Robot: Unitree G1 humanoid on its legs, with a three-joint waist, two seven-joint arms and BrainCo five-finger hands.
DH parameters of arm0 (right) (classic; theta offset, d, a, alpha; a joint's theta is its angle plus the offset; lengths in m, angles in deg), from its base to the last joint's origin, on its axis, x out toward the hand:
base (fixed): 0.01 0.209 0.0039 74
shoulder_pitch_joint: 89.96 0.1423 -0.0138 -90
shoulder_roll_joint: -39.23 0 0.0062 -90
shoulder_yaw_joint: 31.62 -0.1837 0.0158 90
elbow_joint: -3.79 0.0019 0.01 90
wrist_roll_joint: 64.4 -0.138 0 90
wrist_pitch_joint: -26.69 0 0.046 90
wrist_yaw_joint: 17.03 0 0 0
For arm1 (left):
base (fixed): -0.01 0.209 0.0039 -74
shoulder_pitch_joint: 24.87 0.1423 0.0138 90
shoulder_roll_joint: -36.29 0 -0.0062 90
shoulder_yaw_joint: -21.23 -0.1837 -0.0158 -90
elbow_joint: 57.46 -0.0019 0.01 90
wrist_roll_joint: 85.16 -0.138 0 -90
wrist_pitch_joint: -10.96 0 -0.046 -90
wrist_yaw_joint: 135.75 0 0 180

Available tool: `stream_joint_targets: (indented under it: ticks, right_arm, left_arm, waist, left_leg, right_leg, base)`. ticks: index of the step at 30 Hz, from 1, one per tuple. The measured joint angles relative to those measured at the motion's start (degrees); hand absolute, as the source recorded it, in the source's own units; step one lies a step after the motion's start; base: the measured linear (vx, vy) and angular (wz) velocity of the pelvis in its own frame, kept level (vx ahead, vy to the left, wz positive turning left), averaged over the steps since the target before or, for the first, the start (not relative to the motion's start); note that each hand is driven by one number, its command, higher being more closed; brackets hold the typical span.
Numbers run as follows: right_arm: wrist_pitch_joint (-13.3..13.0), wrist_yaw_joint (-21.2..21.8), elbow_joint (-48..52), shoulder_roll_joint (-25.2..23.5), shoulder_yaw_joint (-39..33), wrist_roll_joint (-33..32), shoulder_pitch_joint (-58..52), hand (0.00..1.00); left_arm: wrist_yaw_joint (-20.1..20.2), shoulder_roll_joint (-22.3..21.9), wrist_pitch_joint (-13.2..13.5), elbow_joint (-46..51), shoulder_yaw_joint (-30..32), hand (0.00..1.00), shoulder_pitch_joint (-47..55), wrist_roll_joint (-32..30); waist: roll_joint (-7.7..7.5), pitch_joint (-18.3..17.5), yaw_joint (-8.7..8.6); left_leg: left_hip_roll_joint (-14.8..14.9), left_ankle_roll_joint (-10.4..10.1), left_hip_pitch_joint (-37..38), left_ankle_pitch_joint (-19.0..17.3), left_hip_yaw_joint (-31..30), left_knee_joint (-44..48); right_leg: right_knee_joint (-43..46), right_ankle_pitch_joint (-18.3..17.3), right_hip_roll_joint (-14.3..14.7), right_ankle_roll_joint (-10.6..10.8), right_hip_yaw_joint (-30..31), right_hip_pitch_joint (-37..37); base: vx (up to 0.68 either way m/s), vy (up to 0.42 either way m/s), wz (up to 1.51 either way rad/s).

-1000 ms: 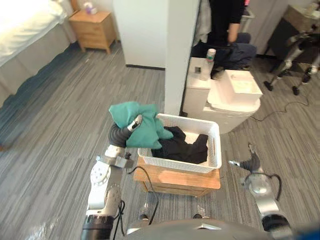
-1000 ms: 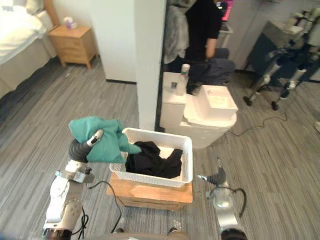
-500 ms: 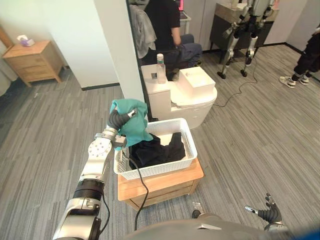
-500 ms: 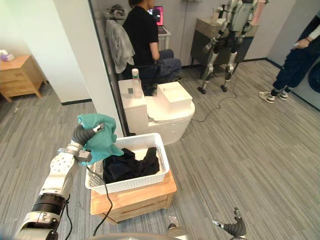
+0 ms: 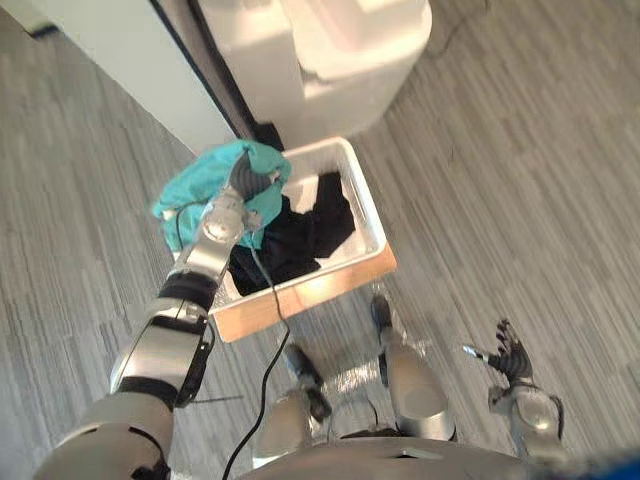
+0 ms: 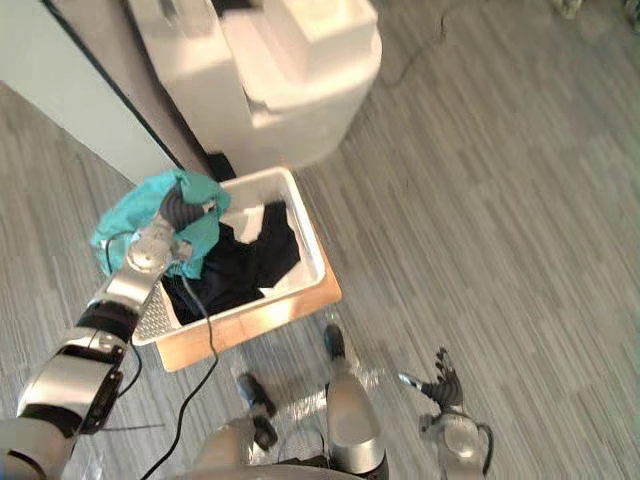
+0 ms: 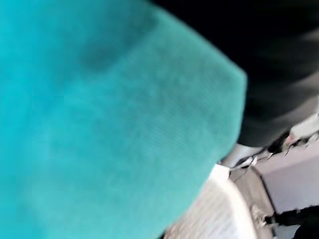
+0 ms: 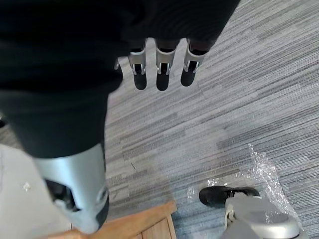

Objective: Tidy the bed and pick cloth on bed and put in laundry

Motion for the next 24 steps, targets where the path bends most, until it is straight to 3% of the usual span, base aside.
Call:
stream_joint_targets:
  ticks: [6,9,11,14,15,20,24]
  right_arm:
    - [-0.4,-1.8,6.8,-0.1,4.3,-2.9,-0.1,0.0]
    - [-0.5,-2.1,8.5,0.0,4.8,-3.3,-0.2,0.0]
    - [-0.5,-2.1,8.5,0.0,4.9,-3.3,-0.2,0.0]
    - [-0.5,-2.0,8.4,0.0,4.9,-3.3,-0.3,0.0]
    - [-0.5,-1.9,8.4,0.0,4.9,-3.3,-0.3,0.0]
    - [-0.5,-1.9,6.2,0.0,4.7,-2.8,-0.5,0.0]
    - [-0.5,-2.0,4.2,-0.3,4.7,-2.8,-0.5,0.0]
  left_arm:
    - [-2.7,-4.2,0.7,0.7,-2.6,1.0,-1.3,-0.3]
    - [-4.5,-5.0,3.3,6.4,-4.2,1.0,-0.6,-1.6]
    - [-4.5,-5.5,4.5,10.7,-5.2,1.0,-0.1,-1.8]
    - [-3.7,-6.3,5.0,15.6,-7.8,1.0,2.6,-1.6]
    - [-3.4,-6.6,4.8,16.1,-8.1,0.0,3.2,-1.5]
    - [-2.1,-9.6,-1.3,14.3,-7.3,0.0,6.9,1.1]
    - [-4.5,-10.7,-4.9,8.0,-4.2,0.0,8.5,1.0]
  waist:
    - [0.17,2.0,1.2]
    - [0.14,2.2,2.3]
    - [0.14,2.2,3.38]
    - [0.23,2.1,3.51]
    - [0.28,2.1,3.42]
    - [0.74,1.8,3.35]
    - [1.11,1.6,3.15]
  left_leg:
    - [0.7,-0.1,-3.3,-0.1,3.6,3.0]
    - [1.2,0.1,-3.1,-2.0,5.2,4.5]
    - [1.5,0.3,-3.0,-2.6,6.0,4.8]
    - [1.7,0.5,-2.4,-3.1,6.2,5.8]
    - [1.7,0.5,-2.3,-3.1,6.2,5.8]
    - [1.6,0.6,-1.7,-3.1,6.1,5.5]
    - [1.7,0.8,-2.8,-2.8,5.1,5.5]
  right_leg:
    - [4.2,-0.8,0.0,-0.6,1.4,-4.6]
    - [7.0,-4.3,-0.1,-0.2,1.4,-4.6]
    - [7.2,-5.0,0.0,-0.1,1.4,-4.6]
    - [8.6,-5.8,-0.1,0.1,1.5,-4.4]
    - [8.6,-5.8,-0.1,0.1,1.5,-4.3]
    - [8.1,-5.6,-0.1,0.4,1.2,-3.6]
    - [6.8,-5.1,-0.1,0.8,0.5,-3.6]
  base:
    - [0.02,-0.003,-0.06]
    - [-0.01,-0.014,0.15]
    - [-0.04,-0.02,0.01]
    - [-0.05,-0.027,-0.01]
    - [0.0,0.0,0.0]
    - [-0.01,-0.001,-0.01]
    - [0.04,0.005,0.06]
